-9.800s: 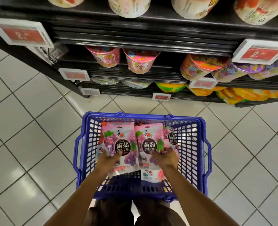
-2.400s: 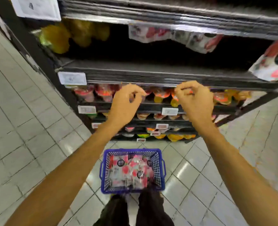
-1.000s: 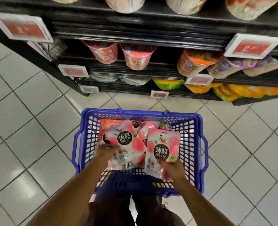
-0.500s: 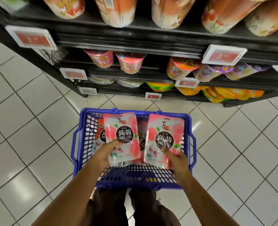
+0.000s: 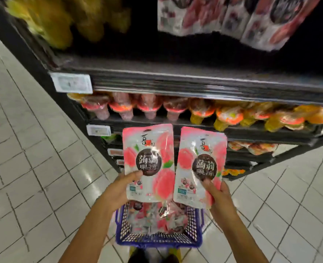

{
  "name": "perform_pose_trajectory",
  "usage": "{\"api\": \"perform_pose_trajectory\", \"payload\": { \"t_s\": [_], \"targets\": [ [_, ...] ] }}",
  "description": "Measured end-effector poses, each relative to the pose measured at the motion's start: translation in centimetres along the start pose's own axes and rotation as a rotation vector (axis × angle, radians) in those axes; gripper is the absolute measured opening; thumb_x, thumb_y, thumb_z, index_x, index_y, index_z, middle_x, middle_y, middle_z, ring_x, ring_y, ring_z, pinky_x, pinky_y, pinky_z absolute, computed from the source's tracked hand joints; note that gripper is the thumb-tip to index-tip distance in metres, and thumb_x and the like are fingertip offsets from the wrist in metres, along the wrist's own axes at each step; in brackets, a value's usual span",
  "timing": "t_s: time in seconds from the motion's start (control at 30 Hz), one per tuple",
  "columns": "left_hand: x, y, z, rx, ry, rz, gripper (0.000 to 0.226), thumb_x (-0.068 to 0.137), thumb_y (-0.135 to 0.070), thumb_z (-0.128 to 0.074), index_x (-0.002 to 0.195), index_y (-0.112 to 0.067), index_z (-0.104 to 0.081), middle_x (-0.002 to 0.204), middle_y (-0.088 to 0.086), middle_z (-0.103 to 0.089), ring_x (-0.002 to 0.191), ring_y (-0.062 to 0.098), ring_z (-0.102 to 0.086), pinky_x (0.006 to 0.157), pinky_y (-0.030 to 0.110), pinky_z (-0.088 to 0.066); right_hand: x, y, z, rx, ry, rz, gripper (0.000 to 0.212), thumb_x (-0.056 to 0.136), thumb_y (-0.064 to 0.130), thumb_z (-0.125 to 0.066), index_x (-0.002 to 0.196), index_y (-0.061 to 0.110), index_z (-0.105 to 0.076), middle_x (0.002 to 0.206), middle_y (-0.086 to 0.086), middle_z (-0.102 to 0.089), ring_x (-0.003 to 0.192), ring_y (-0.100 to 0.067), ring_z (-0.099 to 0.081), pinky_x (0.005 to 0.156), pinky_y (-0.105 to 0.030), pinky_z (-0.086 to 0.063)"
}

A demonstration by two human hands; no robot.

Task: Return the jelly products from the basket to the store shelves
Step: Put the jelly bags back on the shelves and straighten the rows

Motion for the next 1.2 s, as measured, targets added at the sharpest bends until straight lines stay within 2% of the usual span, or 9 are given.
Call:
{"api": "perform_pose_trajectory", "payload": {
  "t_s": [0.1, 0.17, 0.3, 0.43, 0.53, 0.73, 0.87, 1.0, 1.2],
  "targets": [
    [-4.8, -7.1, -3.1, 0.106, -0.020, -0.201, 0.040, 0.075, -0.004, -0.080, 0.106, -0.019, -0.061, 0.071, -0.008, -0.073, 0.074, 0.015, -0.068, 0.061, 0.024, -0.058, -2.5, 8.0, -2.7, -0.003, -0.006, 0.138, 0.023, 0.068, 0.011, -0.070, 0.090, 0.013, -0.075, 0.084, -0.013, -0.075, 0.075, -0.028, -0.073, 0.064, -0.039, -0.057],
    [-7.5, -11.2, -5.2, 0.221, 0.028, -0.325, 0.050, 0.054, 0.007, -0.086, 0.094, -0.014, -0.063, 0.061, -0.008, -0.071, 0.060, 0.011, -0.067, 0.047, 0.017, -0.051, -4.0, 12.4, -4.2, 0.001, 0.002, 0.213, 0.032, 0.064, 0.012, -0.077, 0.096, 0.013, -0.074, 0.090, -0.016, -0.075, 0.081, -0.030, -0.073, 0.063, -0.037, -0.059],
    [-12.9, -18.8, -9.5, 0.348, 0.162, -0.591, 0.075, 0.041, -0.018, -0.098, 0.109, -0.017, -0.068, 0.100, 0.008, -0.077, 0.091, 0.023, -0.074, 0.065, 0.029, -0.059, -6.9, 20.1, -6.8, -0.029, 0.018, 0.357, 0.058, 0.049, 0.041, -0.094, 0.098, 0.017, -0.074, 0.102, -0.021, -0.073, 0.091, -0.040, -0.072, 0.070, -0.045, -0.059],
    [-16.4, -23.3, -12.5, 0.408, 0.183, -0.772, 0.053, 0.054, -0.023, -0.096, 0.102, -0.022, -0.073, 0.099, 0.005, -0.077, 0.090, 0.022, -0.074, 0.065, 0.026, -0.059, -9.1, 25.1, -7.9, -0.075, -0.056, 0.469, 0.075, 0.045, 0.051, -0.094, 0.106, 0.015, -0.069, 0.105, -0.019, -0.073, 0.097, -0.041, -0.070, 0.082, -0.059, -0.056],
    [-18.3, -25.4, -13.6, 0.423, 0.150, -0.877, 0.051, 0.051, -0.021, -0.094, 0.098, -0.019, -0.073, 0.090, 0.003, -0.078, 0.078, 0.016, -0.075, 0.056, 0.020, -0.056, -10.7, 27.8, -8.7, -0.079, -0.086, 0.537, 0.068, 0.041, 0.049, -0.096, 0.097, 0.018, -0.073, 0.101, -0.019, -0.074, 0.094, -0.040, -0.071, 0.084, -0.059, -0.055],
    [-20.3, -27.2, -15.5, 0.414, 0.203, -0.959, 0.039, 0.052, -0.023, -0.087, 0.088, -0.015, -0.074, 0.080, 0.006, -0.077, 0.068, 0.017, -0.074, 0.051, 0.019, -0.054, -12.9, 30.5, -8.8, -0.076, -0.101, 0.647, 0.057, 0.045, 0.047, -0.095, 0.094, 0.027, -0.074, 0.100, -0.011, -0.076, 0.092, -0.029, -0.074, 0.070, -0.032, -0.060],
    [-19.9, -26.8, -17.0, 0.436, 0.235, -0.949, 0.044, 0.051, -0.029, -0.088, 0.091, -0.016, -0.073, 0.080, 0.005, -0.077, 0.066, 0.016, -0.074, 0.051, 0.019, -0.053, -13.7, 30.9, -6.7, -0.068, -0.210, 0.658, 0.054, 0.060, 0.035, -0.089, 0.106, 0.017, -0.066, 0.101, -0.008, -0.076, 0.092, -0.027, -0.073, 0.069, -0.033, -0.060],
    [-19.2, -25.8, -20.5, 0.446, 0.321, -0.929, 0.032, 0.058, -0.026, -0.086, 0.088, -0.025, -0.075, 0.087, 0.008, -0.077, 0.074, 0.021, -0.075, 0.054, 0.022, -0.056, -14.5, 31.9, -3.4, -0.073, -0.303, 0.677, 0.050, 0.059, 0.036, -0.087, 0.102, 0.019, -0.069, 0.099, -0.006, -0.076, 0.092, -0.025, -0.073, 0.076, -0.042, -0.060],
    [-17.0, -24.3, -27.9, 0.474, 0.312, -0.959, 0.042, 0.049, -0.031, -0.089, 0.088, -0.027, -0.075, 0.087, 0.003, -0.078, 0.076, 0.019, -0.075, 0.055, 0.025, -0.057, -14.3, 35.4, 3.7, -0.035, -0.377, 0.721, 0.050, 0.059, 0.033, -0.086, 0.104, 0.017, -0.068, 0.102, -0.009, -0.076, 0.093, -0.027, -0.073, 0.076, -0.048, -0.060]
  ]
}}
Point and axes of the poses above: each hand's wrist, its own x-axis towards the middle knuckle, its own z-axis out of the back of the hand, y = z × x, the point moved 5 cm from there along x, towards the middle knuckle
